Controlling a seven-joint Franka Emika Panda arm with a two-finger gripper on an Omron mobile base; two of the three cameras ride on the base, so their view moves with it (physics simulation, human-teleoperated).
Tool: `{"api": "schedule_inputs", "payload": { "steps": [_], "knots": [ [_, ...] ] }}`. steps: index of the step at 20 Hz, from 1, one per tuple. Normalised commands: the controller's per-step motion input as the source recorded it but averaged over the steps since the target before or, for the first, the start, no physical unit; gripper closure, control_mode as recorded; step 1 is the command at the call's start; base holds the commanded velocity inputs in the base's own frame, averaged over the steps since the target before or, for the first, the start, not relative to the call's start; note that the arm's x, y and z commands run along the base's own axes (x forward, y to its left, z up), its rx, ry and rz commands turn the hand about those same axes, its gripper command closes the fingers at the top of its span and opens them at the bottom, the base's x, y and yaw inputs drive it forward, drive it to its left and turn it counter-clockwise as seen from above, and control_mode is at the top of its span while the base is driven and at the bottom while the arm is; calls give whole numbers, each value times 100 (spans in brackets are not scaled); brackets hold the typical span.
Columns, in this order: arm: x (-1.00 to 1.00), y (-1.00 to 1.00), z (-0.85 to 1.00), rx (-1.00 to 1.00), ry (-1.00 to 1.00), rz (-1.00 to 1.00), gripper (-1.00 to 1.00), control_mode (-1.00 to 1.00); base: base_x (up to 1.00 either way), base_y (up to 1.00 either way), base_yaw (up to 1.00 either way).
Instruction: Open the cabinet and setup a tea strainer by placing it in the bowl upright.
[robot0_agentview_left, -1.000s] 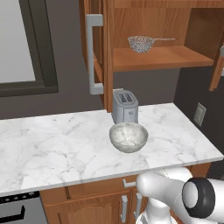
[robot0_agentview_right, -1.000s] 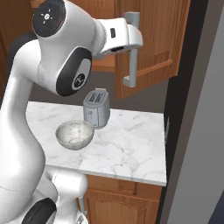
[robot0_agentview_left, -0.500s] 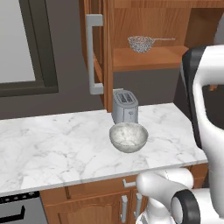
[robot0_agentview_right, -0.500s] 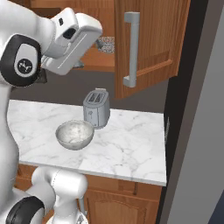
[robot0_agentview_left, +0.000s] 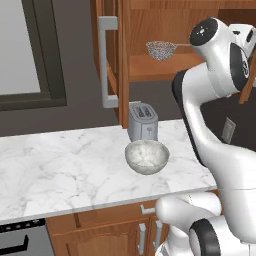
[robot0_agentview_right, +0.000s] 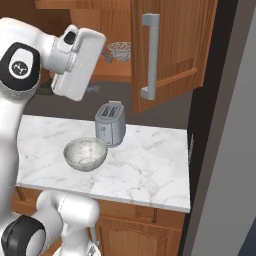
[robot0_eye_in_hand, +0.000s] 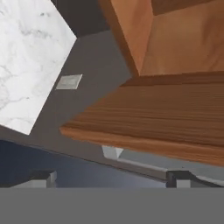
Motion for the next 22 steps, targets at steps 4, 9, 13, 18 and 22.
{"api": "schedule_inputs", "payload": {
  "steps": [4, 9, 13, 18, 22],
  "knots": [
    [33, 4, 5, -16, 26, 0, -100, -100, 0, 0, 0],
    [36, -2, -2, -5, 21, 0, -100, -100, 0, 0, 0],
    [49, -28, -20, -2, 18, -8, -100, -100, 0, 0, 0],
    [42, -29, -16, -1, 16, -10, -100, -100, 0, 0, 0],
    [22, -40, -11, -4, 15, -11, -100, -100, 0, 0, 0]
  ]
}}
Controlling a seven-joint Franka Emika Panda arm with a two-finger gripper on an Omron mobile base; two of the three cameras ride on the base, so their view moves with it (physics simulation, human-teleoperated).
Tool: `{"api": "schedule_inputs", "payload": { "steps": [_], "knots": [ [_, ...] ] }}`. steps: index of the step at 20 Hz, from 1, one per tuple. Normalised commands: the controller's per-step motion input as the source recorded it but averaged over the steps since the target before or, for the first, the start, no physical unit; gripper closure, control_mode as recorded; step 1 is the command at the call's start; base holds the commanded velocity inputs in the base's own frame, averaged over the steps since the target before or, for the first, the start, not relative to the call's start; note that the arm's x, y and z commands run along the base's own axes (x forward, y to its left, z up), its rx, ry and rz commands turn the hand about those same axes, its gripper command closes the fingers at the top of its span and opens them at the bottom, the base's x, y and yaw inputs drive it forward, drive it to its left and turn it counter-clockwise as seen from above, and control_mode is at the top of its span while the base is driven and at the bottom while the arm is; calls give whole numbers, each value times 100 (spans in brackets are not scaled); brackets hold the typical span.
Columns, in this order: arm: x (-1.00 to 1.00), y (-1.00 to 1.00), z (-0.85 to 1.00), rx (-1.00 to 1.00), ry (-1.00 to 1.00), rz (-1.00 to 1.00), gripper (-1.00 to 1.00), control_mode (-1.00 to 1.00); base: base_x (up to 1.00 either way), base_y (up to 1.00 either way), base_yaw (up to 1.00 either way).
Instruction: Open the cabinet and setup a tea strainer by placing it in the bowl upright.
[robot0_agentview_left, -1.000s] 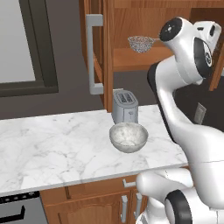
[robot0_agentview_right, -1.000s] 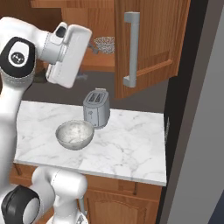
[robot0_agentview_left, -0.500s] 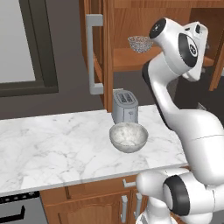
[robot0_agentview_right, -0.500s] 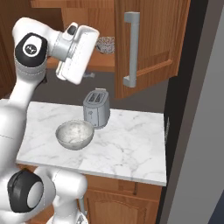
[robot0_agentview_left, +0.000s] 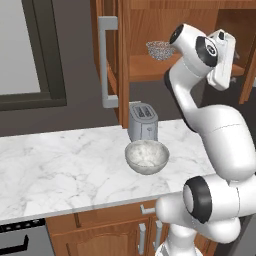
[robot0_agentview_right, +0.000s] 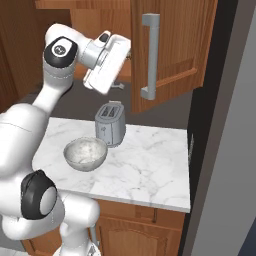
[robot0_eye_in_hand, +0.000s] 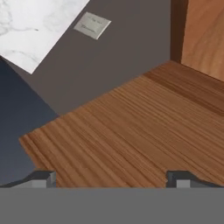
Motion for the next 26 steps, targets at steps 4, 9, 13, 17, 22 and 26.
{"api": "schedule_inputs", "payload": {
  "steps": [4, 9, 13, 17, 22, 26],
  "knots": [
    [1, -44, 0, -9, 8, -13, -100, -100, 0, 0, 0],
    [0, -50, 0, -9, 5, -14, -100, -100, 0, 0, 0],
    [-1, -56, 0, -8, 4, -14, -100, -100, 0, 0, 0],
    [-9, -59, 0, -6, 0, -12, -100, -100, 0, 0, 0],
    [-14, -53, 1, -1, 0, -5, -100, -100, 0, 0, 0],
    [-1, -56, 0, 4, 0, -1, -100, -100, 0, 0, 0]
  ]
}}
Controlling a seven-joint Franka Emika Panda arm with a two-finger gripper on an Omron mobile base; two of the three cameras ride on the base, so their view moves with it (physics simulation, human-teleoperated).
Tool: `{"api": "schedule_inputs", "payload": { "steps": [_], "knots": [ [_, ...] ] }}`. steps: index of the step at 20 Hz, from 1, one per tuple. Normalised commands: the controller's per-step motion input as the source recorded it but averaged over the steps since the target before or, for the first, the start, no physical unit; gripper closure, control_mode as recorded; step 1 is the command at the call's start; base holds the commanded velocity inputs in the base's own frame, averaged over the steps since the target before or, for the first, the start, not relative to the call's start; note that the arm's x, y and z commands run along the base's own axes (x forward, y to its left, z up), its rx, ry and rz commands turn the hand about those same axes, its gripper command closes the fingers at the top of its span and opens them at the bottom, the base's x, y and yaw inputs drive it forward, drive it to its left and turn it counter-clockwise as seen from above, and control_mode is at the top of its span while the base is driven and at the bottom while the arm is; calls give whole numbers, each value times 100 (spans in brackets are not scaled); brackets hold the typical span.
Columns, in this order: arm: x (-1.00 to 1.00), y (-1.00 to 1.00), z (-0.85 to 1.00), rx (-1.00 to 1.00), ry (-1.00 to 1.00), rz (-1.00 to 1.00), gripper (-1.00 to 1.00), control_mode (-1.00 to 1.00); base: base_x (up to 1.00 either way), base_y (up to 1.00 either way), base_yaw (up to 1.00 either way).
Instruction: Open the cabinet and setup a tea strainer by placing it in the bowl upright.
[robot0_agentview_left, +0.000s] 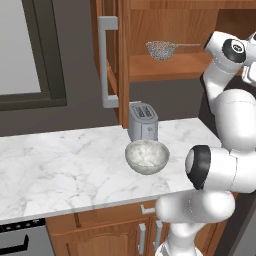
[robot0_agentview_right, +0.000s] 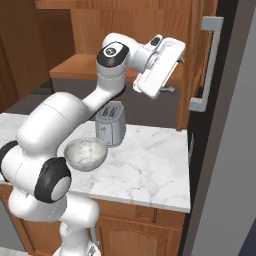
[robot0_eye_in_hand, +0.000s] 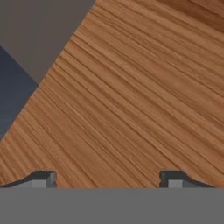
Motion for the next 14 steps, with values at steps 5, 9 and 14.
{"api": "schedule_inputs", "payload": {
  "steps": [5, 9, 14],
  "knots": [
    [0, -23, 0, 3, -7, 0, -100, -100, 0, 0, 0],
    [-2, -38, 0, 4, -9, 1, -100, -100, 0, 0, 0],
    [-1, 0, 0, 13, -2, 7, -100, -100, 0, 0, 0]
  ]
}}
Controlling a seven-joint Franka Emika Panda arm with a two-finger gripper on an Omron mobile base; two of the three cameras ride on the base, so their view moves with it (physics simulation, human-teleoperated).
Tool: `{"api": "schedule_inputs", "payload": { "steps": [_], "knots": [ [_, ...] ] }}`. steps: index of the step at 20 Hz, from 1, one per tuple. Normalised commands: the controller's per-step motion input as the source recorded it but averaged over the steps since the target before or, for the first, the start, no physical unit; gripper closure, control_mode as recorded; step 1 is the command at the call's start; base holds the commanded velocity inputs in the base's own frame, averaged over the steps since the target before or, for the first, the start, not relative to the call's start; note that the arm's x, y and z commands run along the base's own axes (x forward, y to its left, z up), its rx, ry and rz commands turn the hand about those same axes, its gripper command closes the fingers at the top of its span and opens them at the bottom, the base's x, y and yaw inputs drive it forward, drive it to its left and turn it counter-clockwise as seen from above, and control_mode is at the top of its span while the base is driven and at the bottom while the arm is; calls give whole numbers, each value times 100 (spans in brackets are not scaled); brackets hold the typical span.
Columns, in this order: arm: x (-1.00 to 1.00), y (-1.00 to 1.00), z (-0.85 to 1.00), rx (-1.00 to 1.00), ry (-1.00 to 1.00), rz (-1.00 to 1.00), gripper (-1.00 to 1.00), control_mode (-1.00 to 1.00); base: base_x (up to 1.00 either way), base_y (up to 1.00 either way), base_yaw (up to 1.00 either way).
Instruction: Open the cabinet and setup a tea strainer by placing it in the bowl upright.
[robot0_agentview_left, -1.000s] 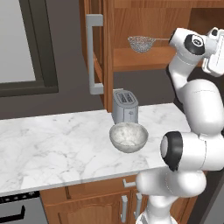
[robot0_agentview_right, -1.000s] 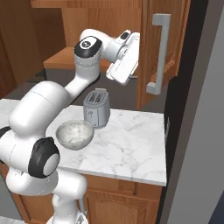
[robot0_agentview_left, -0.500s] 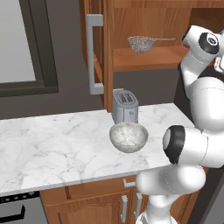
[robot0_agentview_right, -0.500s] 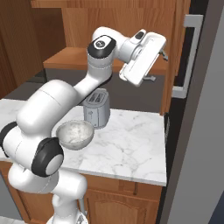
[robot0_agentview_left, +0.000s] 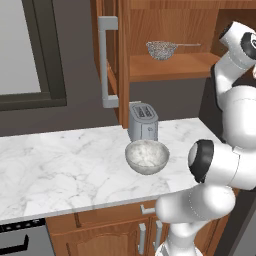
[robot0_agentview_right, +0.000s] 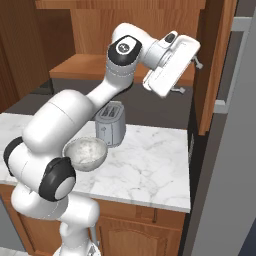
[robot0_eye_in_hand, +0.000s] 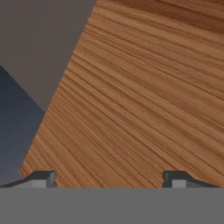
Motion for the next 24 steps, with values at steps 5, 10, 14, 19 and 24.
{"api": "schedule_inputs", "payload": {
  "steps": [5, 10, 14, 19, 24],
  "knots": [
    [0, 69, 0, 3, -6, 9, -100, -100, 0, 0, 0],
    [0, 99, 0, 0, -11, 13, -100, -100, 0, 0, 0],
    [10, 100, -1, 1, -12, 18, -100, -100, 0, 0, 0],
    [27, 79, -1, 17, -14, 14, -100, -100, 0, 0, 0],
    [42, 72, 0, 26, -15, 11, -100, -100, 0, 0, 0]
  ]
}}
